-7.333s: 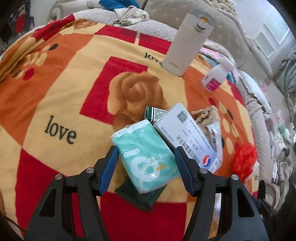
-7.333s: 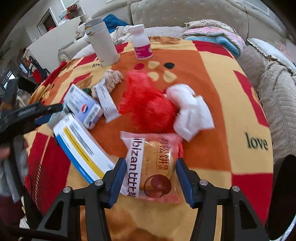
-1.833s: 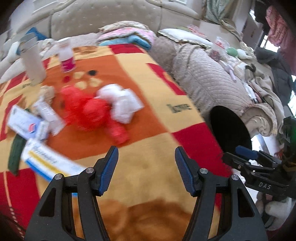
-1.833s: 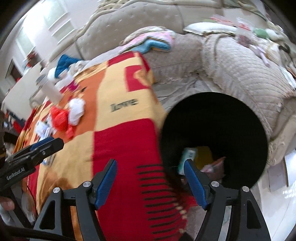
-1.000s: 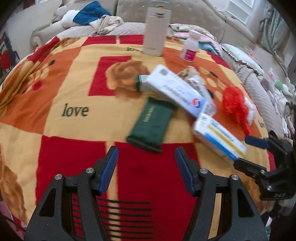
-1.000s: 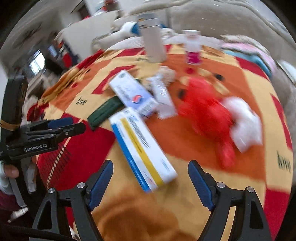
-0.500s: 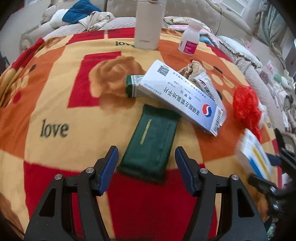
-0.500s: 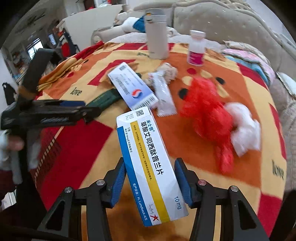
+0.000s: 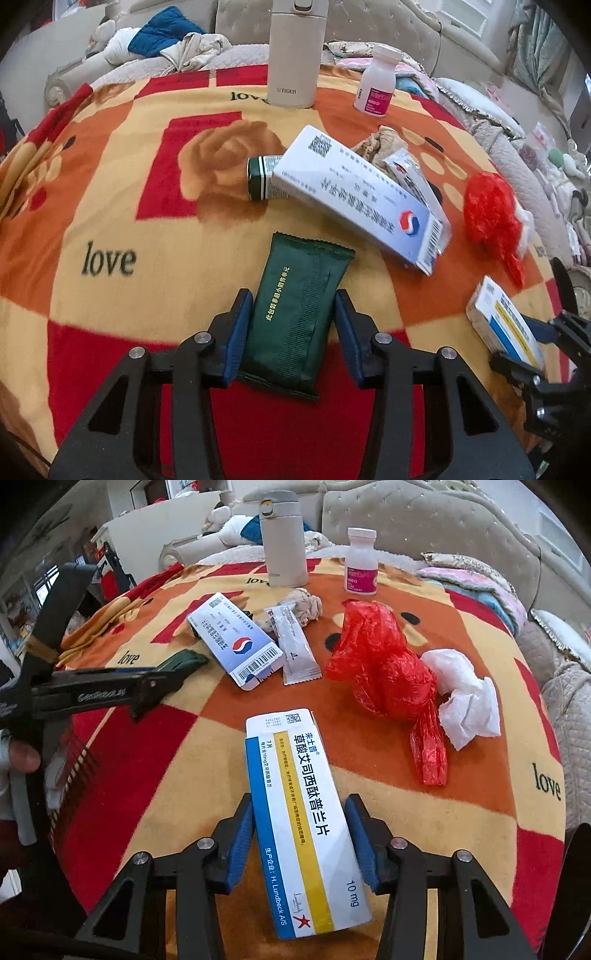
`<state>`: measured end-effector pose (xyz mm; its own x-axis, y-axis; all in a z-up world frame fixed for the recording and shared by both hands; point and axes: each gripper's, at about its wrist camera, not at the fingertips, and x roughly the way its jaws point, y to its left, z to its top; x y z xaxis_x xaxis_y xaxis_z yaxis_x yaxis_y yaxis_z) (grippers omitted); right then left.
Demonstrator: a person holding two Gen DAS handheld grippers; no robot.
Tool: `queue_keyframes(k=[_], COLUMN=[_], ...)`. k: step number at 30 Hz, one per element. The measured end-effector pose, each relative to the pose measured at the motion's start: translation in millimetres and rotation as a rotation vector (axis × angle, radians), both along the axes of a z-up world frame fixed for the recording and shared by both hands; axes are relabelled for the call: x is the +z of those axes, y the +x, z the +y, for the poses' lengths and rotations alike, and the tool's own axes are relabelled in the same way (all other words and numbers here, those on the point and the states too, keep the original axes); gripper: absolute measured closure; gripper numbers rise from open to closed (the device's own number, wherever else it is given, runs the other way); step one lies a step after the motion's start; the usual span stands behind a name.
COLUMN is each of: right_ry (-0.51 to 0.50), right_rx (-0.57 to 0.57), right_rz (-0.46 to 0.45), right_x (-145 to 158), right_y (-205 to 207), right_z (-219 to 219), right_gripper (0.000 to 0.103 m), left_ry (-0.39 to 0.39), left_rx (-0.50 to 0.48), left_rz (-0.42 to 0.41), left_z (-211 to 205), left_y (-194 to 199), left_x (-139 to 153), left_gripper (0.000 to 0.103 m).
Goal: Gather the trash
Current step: 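Carry the green pouch and medicine box to the black bin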
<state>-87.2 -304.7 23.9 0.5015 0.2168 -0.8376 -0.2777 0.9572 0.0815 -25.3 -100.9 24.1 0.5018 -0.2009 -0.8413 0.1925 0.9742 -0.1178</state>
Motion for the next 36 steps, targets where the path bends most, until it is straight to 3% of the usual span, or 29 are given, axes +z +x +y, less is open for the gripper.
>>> queue_keyframes(k=[17,36], right_ry=[0.093,0.141], right_rx=[-0.081,-0.218], right_rz=[-0.062,-0.120], right_x=[29,46], right_y=[-35,-68], right_z=[-30,-100], right_gripper=[0.056,0.056], left_ry=[-0.063,-0.063], left_rx=[-0.061,-0.166], left_rz=[-0.031,-0.070], left_z=[-35,-110], left_y=[-64,-85], left_x=[26,50], left_gripper=[0.061,0.061])
